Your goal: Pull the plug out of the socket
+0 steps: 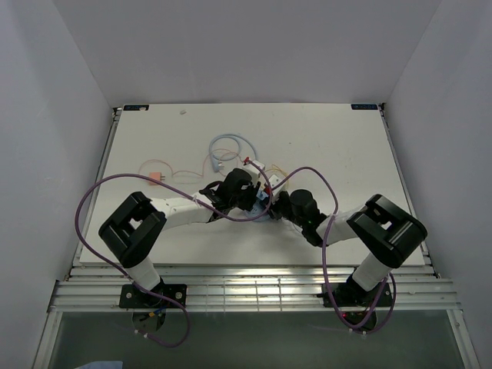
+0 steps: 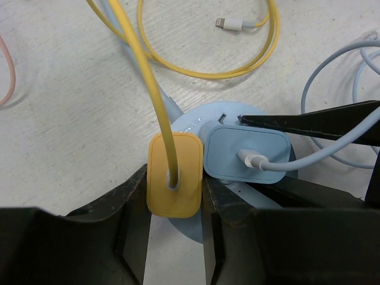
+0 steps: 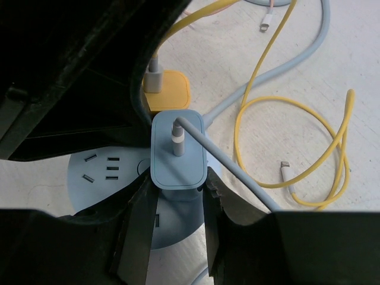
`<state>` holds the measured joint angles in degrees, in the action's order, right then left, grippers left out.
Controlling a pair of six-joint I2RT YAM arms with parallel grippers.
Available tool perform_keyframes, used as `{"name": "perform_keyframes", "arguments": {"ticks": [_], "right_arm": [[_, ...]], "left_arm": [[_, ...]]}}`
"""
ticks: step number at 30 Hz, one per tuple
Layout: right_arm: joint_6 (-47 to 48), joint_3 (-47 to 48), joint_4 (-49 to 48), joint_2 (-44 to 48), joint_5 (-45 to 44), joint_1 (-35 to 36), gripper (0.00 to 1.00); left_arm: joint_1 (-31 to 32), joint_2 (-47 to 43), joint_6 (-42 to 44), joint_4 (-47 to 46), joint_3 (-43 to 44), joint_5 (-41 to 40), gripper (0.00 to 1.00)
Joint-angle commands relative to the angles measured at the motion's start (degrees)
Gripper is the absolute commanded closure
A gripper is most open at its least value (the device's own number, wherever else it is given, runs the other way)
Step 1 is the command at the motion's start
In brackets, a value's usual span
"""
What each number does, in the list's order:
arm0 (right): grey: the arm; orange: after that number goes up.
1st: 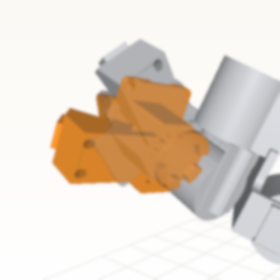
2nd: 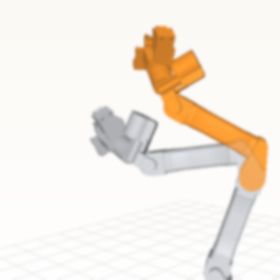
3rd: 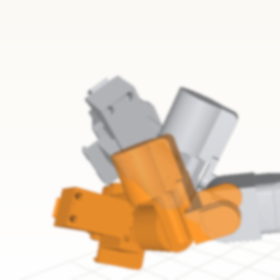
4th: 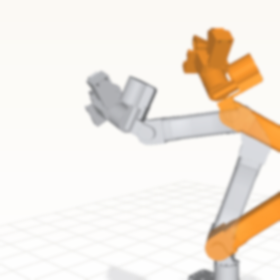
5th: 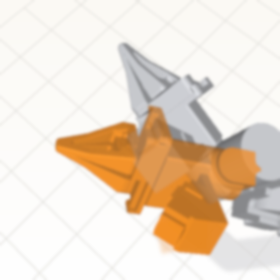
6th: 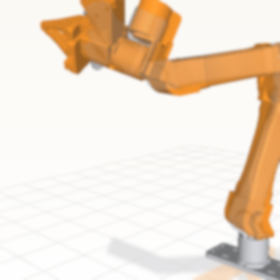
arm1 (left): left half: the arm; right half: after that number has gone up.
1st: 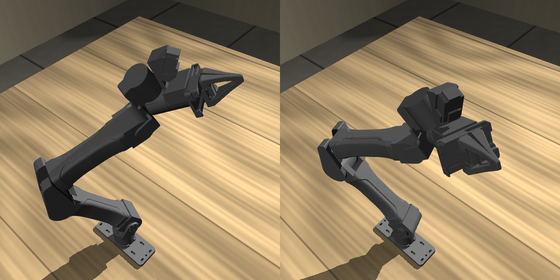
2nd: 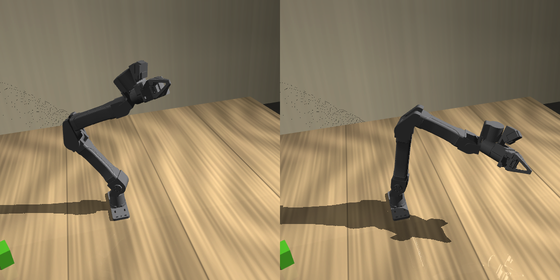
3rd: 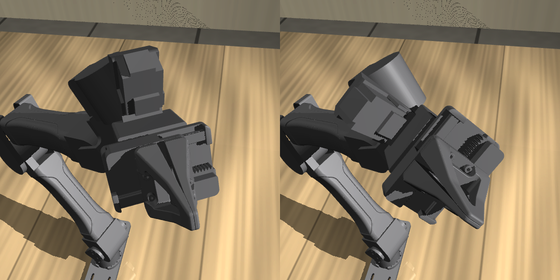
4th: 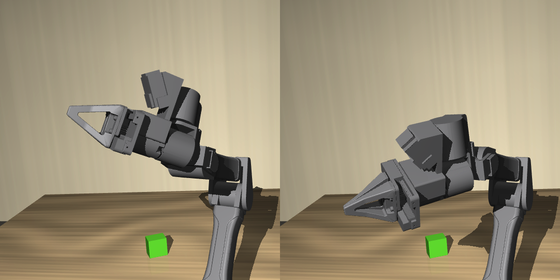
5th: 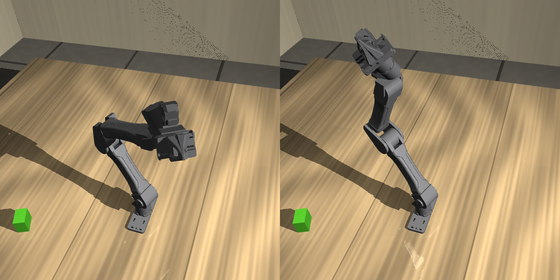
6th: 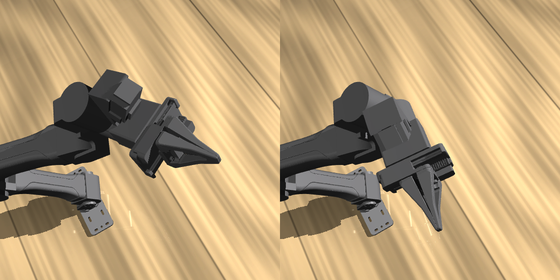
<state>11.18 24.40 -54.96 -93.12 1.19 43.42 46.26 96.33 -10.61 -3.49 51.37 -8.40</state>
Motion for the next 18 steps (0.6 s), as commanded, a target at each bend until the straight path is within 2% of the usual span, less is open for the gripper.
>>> {"name": "perform_keyframes", "arguments": {"ticks": [1,5,9,18], "right_arm": [[0.88,-0.85,-5.85,0.21,1.35,2.11,0.92],[-1.68,-1.73,-7.44,2.06,2.76,2.02,0.92],[-6.51,0.73,-0.71,3.73,5.56,1.23,0.92],[-16.71,1.17,1.7,6.99,13.39,-1.76,0.92]], "left_arm": [[-0.12,4.3,-1.34,8.14,-2.42,-1.26,1.0],[-0.12,4.39,-1.6,8.06,-2.86,-1.88,1.0],[-0.03,4.12,-2.22,7.44,-4.0,-1.97,1.0],[0.5,4.56,-2.57,7.35,-5.49,-3.81,1.0]]}}
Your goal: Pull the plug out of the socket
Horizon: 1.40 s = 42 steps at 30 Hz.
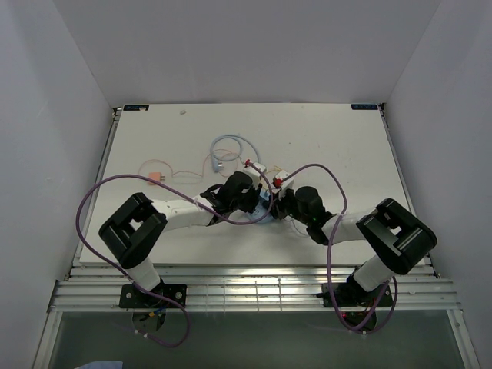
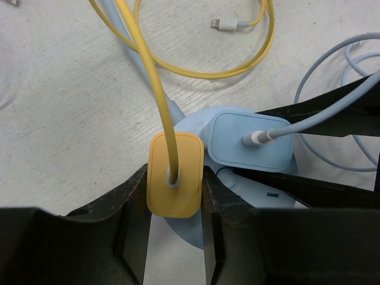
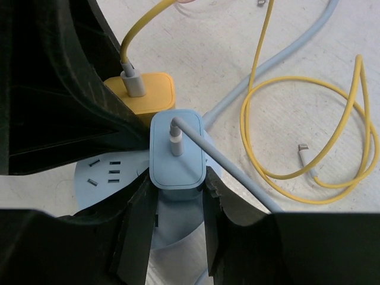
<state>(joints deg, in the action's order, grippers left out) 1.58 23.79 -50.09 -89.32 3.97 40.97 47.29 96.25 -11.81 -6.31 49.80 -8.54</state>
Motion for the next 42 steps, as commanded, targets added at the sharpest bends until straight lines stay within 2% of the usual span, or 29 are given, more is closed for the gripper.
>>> {"name": "perform_keyframes", "arguments": {"ticks": [1,10,16,24,28,33,37,42], "right_arm": [[-7.9,1.87,-3.26,3.27,11.32,0.34,0.92],[-11.35,1.08,-8.53,3.71,17.21,-2.56,0.92],[-8.97,2.66,-2.05,6.96,11.16,-3.09,0.92],[-8.71,8.19,12.1,14.24,4.22,-9.76,0.92],[-6.08,12.57,22.2,18.65,0.17,-14.68,0.92],[-3.87,19.0,34.43,22.43,-2.03,-24.61,0.92],[-2.04,26.12,40.84,21.12,-2.29,-34.0,0.92],[0.87,31.31,43.49,14.72,-3.7,-40.18,0.92]], "left_arm": [[-0.27,4.74,-1.2,10.26,-4.1,-3.94,1.0],[0.52,4.56,-1.55,10.26,-4.54,-5.0,1.0],[0.61,3.86,-1.72,10.26,-4.63,-5.0,1.0],[0.7,2.54,-2.25,10.44,-3.31,-5.35,1.0],[0.61,1.4,-2.51,10.79,-2.87,-5.35,1.0],[0.61,0.35,-3.13,11.4,-2.43,-5.88,1.0],[0.61,0.17,-3.83,11.84,-1.81,-6.05,1.0],[0.7,-0.18,-4.71,12.11,-1.37,-7.19,1.0]]}}
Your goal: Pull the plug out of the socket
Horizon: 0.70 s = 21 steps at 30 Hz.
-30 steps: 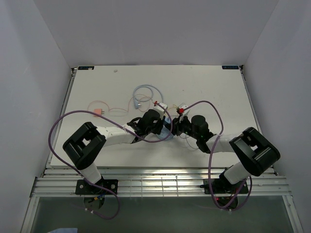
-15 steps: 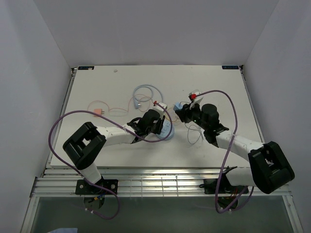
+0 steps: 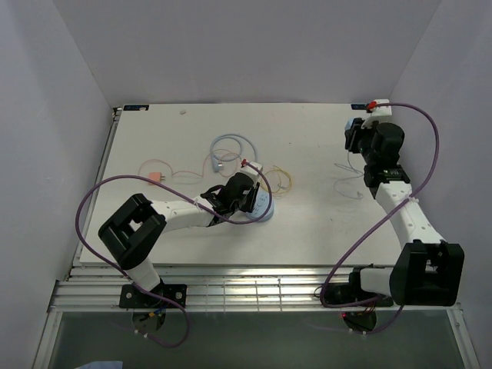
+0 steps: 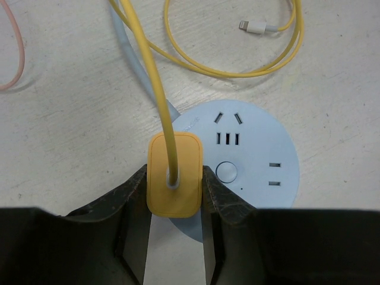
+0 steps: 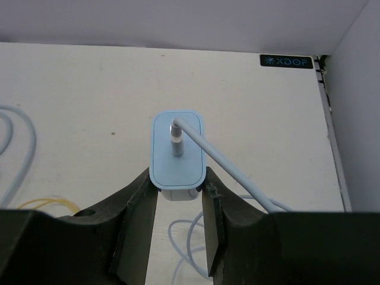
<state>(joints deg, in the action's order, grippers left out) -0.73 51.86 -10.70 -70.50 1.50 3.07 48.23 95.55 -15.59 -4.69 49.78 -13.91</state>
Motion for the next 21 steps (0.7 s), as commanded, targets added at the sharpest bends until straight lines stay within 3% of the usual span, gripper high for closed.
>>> {"name": "perform_keyframes", "arguments": {"ticks": [1,9,13,19,20,21], "right_arm": [[3.8,3.43,4.11,-5.51,-1.32,-4.46,0.92],[3.38,7.82,7.09,-20.44,0.15,-8.08,0.91],[1.61,9.93,8.59,-24.86,2.9,-9.22,0.78],[-0.14,11.6,12.35,-27.15,3.25,-9.66,0.36],[-0.23,11.34,12.63,-26.36,3.34,-9.66,0.04],[-0.15,10.9,12.63,-25.66,3.77,-9.66,0.0]], "left_arm": [[-0.24,0.52,-1.19,10.66,-1.26,-2.08,1.0],[-0.24,0.25,-5.32,10.66,-1.27,-4.46,1.0],[-0.24,0.25,-6.81,10.75,-1.18,-5.33,1.0],[-0.33,0.43,-8.05,10.93,-0.82,-6.57,1.0],[-0.24,0.43,-8.4,11.02,-0.74,-6.57,1.0],[-0.33,0.43,-8.92,11.19,-0.65,-6.57,1.0]]}}
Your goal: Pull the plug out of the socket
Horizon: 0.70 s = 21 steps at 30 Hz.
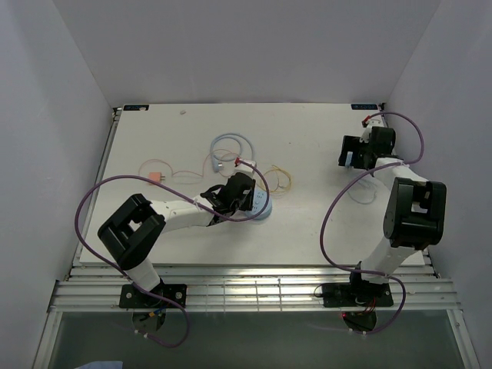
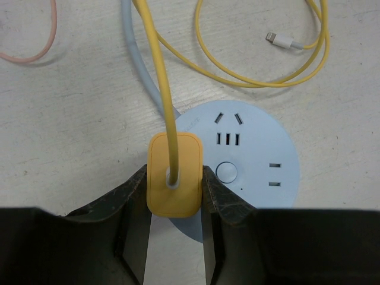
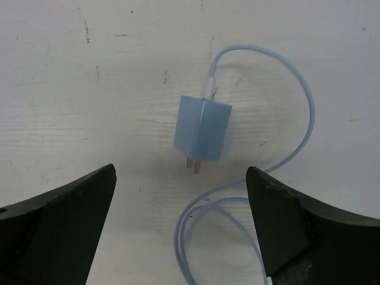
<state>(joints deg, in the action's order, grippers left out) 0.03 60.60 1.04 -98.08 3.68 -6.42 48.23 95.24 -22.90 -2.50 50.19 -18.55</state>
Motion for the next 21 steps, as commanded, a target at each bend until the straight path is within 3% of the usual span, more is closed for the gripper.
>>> {"name": "perform_keyframes", "arguments": {"ticks": [1,3,6,11,15,21], "right_arm": [[-0.48,1.72,0.81,2.8,2.37,-0.18,0.04],[0.66,-0.47,0.2,6.22,5.7,0.0,0.09],[1.02,-3.72,0.28,11.94,9.84,1.22,0.1],[0.41,-9.96,0.99,19.23,13.18,12.9,0.1],[-8.44,-14.79,-2.78,18.72,22.58,21.33,0.1],[-19.0,-18.5,-11.21,13.81,26.89,28.03,0.09]], "left_arm": [[-0.33,0.82,-1.89,9.01,-0.89,-1.85,1.0],[-0.33,1.09,-2.76,9.53,-0.45,-1.76,1.0],[-0.24,1.26,-3.47,9.45,-0.36,-1.49,1.0],[-0.06,0.82,-3.74,9.45,-0.71,-1.76,1.0],[0.2,0.39,-3.38,9.27,-0.97,-2.11,1.0],[1.17,0.12,-3.12,8.48,-1.41,-3.08,1.0]]}}
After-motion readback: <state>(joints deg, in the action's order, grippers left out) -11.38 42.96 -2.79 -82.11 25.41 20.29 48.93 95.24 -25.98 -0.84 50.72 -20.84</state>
